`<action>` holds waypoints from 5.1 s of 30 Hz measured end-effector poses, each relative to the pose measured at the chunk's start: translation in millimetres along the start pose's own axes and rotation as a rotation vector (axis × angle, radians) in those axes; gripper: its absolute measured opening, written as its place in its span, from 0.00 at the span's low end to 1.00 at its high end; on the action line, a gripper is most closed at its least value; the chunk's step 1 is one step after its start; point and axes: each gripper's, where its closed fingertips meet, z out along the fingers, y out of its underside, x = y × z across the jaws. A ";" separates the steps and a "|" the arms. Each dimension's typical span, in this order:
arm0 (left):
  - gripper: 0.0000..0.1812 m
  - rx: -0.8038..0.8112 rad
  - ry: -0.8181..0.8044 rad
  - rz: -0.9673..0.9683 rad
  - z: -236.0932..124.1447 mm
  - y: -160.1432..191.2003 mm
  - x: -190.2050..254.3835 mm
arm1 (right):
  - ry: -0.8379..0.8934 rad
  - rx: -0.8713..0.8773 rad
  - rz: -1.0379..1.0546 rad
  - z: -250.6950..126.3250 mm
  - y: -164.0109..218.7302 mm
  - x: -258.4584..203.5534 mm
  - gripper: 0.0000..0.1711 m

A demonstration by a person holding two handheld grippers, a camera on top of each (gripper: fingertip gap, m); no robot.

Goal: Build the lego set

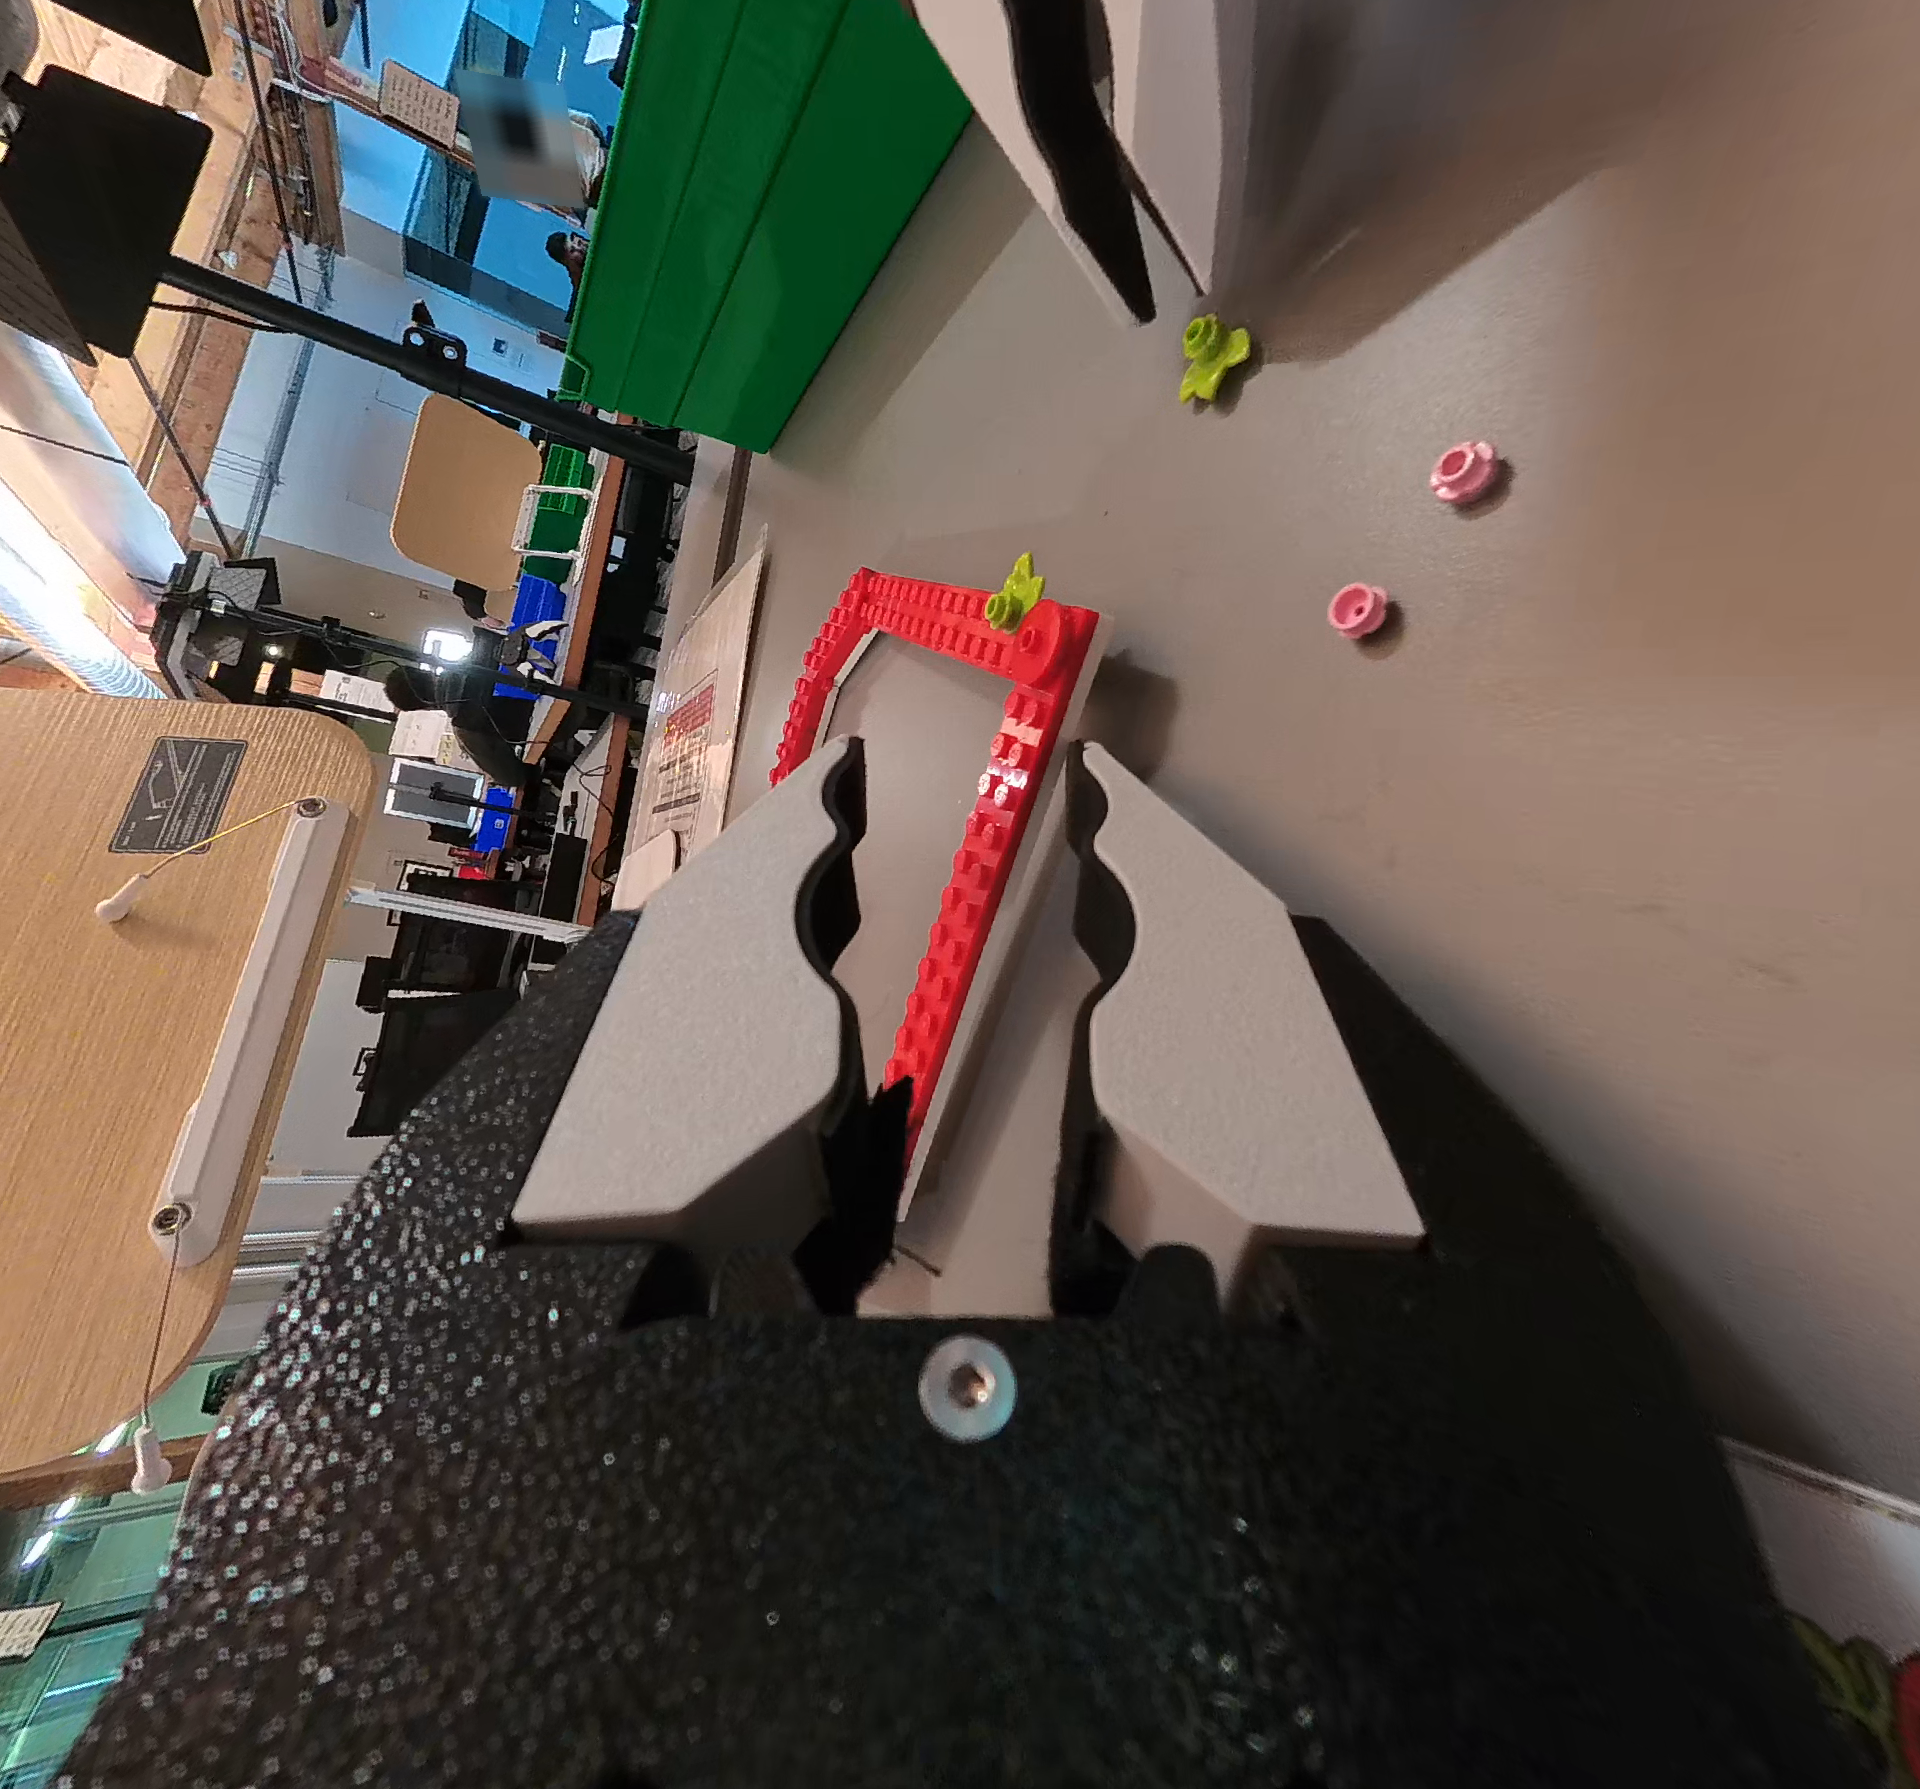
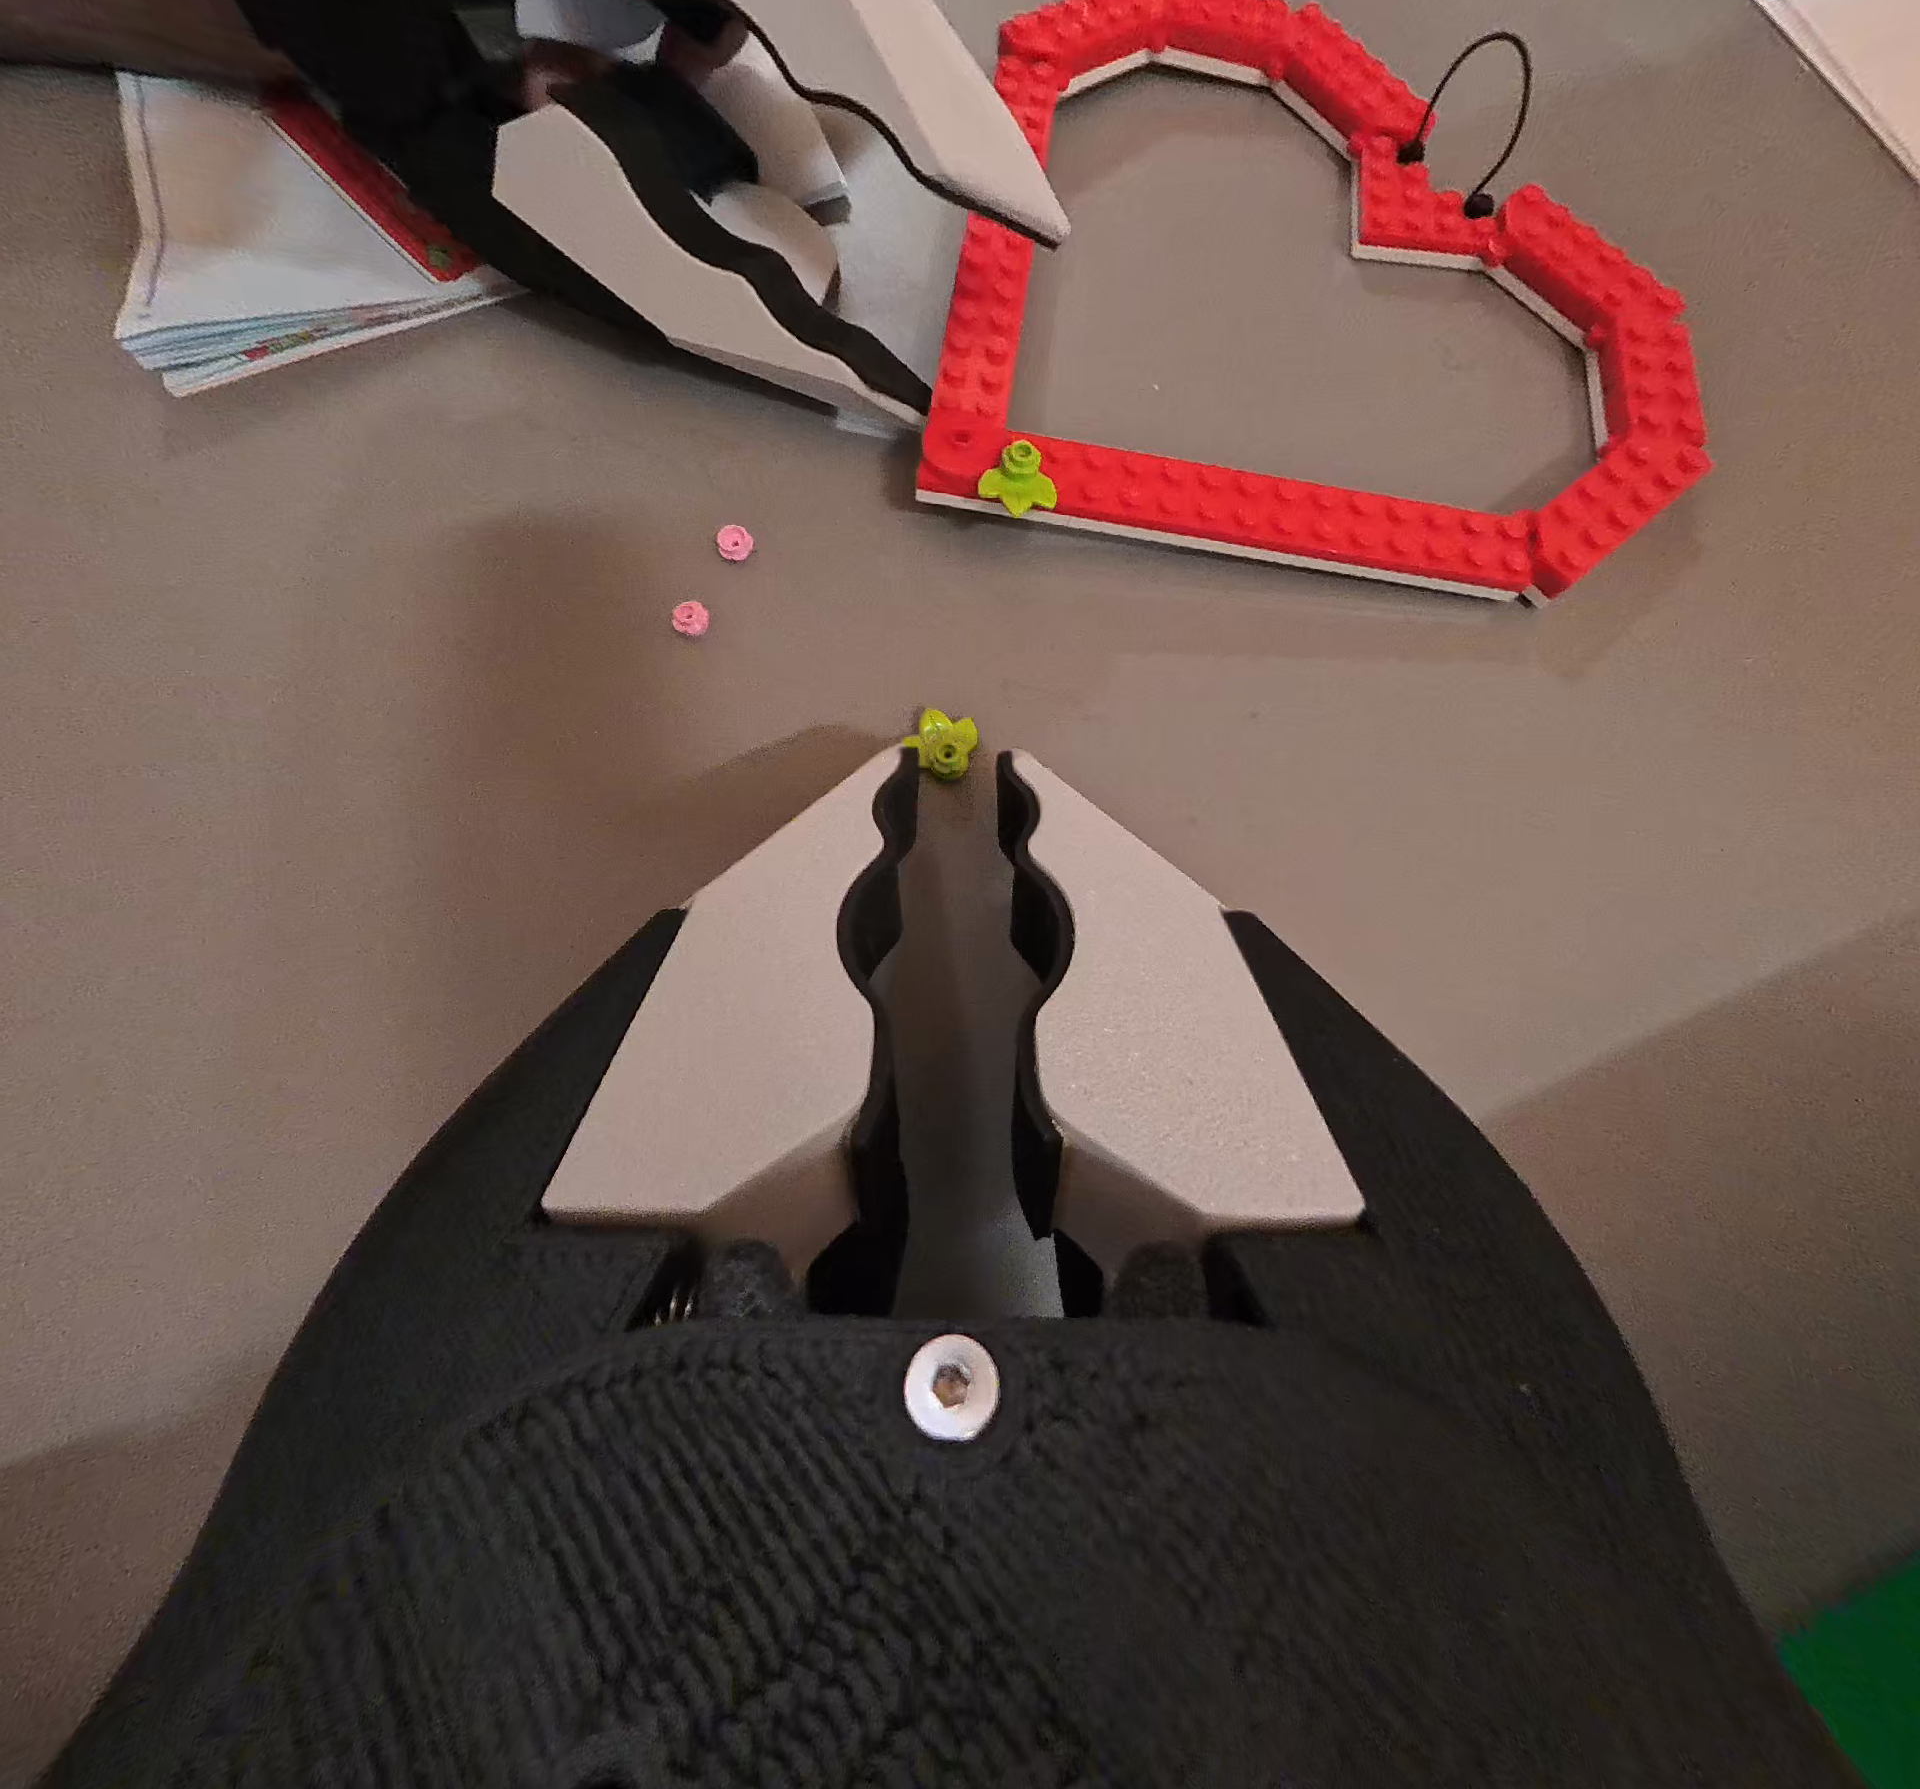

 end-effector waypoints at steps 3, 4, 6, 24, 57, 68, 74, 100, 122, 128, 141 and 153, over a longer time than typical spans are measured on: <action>0.20 0.000 0.000 0.001 0.0 0.1 0.1 | -0.017 -0.008 0.007 3.7 0.3 -0.9 0.08; 0.20 0.000 0.000 0.001 -0.1 0.0 0.1 | -0.021 -0.013 0.006 4.9 1.1 -0.9 0.07; 0.20 -0.001 0.000 0.002 -0.1 0.0 0.2 | -0.028 -0.015 0.007 6.6 1.5 -0.7 0.07; 0.22 0.023 -0.001 -0.032 -1.1 0.0 -3.2 | -0.383 0.073 -0.091 34.7 -64.8 1.1 0.03; 0.16 0.078 -0.025 0.088 -7.2 -11.3 2.0 | -0.741 0.004 -0.339 38.2 -63.7 -12.1 0.03; 0.11 0.123 -0.024 0.215 -12.7 -22.6 12.1 | -0.712 -0.038 -0.395 37.7 -57.9 -17.2 0.03; 0.15 0.127 -0.019 0.153 -11.7 -20.9 8.4 | -0.727 -0.044 -0.375 35.2 -56.0 -20.2 0.03; 0.11 0.299 0.009 0.121 -23.3 -45.7 13.2 | -0.703 -0.157 -0.421 41.1 -36.7 -33.7 0.04; 0.11 0.273 -0.256 -0.177 -36.5 -27.7 -54.9 | 0.429 0.768 -0.265 -49.0 -97.7 47.5 0.20; 0.26 0.286 -0.378 -0.244 -50.1 -29.4 -81.9 | 0.648 0.742 -0.311 -64.0 -93.3 32.7 0.20; 0.40 0.085 -0.392 -0.365 -82.6 -71.5 -107.6 | 0.824 0.738 -0.260 -91.5 -78.4 4.4 0.18; 0.39 0.116 -0.419 -0.460 -87.1 -100.6 -87.3 | 0.837 0.729 -0.260 -92.3 -76.9 -11.5 0.18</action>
